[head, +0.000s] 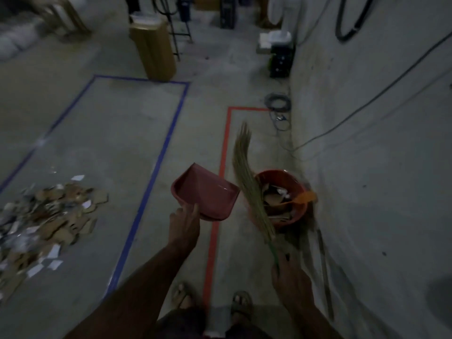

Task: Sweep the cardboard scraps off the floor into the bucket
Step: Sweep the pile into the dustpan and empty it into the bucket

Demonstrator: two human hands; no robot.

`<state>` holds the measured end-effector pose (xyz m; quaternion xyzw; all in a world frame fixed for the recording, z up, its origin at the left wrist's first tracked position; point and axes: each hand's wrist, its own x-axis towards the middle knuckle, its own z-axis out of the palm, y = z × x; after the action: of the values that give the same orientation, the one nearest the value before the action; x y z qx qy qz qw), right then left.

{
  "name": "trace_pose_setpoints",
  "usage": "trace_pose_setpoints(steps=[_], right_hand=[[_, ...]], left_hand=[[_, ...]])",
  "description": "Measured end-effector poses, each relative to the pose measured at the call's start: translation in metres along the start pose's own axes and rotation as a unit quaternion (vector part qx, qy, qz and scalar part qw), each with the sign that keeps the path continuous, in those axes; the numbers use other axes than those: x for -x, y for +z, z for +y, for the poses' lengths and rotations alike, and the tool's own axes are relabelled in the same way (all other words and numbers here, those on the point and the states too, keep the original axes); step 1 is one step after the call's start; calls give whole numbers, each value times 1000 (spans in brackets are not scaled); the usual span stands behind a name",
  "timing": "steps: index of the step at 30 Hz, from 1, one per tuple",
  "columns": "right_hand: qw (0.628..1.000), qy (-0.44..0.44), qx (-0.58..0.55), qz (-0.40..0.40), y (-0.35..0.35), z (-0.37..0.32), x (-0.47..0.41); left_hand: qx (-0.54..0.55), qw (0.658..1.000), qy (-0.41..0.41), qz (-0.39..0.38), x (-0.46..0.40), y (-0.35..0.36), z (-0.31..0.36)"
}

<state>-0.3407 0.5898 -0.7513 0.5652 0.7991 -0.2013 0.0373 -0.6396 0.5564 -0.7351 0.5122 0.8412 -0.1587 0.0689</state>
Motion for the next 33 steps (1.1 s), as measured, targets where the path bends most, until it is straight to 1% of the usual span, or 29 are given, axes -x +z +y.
trace_pose_setpoints(steps=[2,6,9,12,15,20,22,27,33], right_hand=[[998,-53,26,-5,-10,-18,-4],[989,-143,36,27,-19,-65,-12],[978,-203,40,24,-15,-115,-17],[965,-255,55,19,-6,-180,-11],[949,-305,82,17,17,-246,6],[923,-368,110,0,66,-349,34],[914,-390,113,-18,83,-383,47],[887,-440,132,-44,108,-448,74],[854,-493,150,-77,136,-521,67]], left_hand=[[4,1000,-29,4,22,0,-21],[30,994,-108,8,59,6,-75],[56,985,-163,10,91,10,-125],[93,972,-214,25,126,25,-182],[133,949,-279,60,166,53,-240],[143,913,-375,77,226,98,-326],[141,900,-408,68,248,115,-356],[157,874,-459,32,299,139,-404],[183,819,-541,61,328,172,-450]])
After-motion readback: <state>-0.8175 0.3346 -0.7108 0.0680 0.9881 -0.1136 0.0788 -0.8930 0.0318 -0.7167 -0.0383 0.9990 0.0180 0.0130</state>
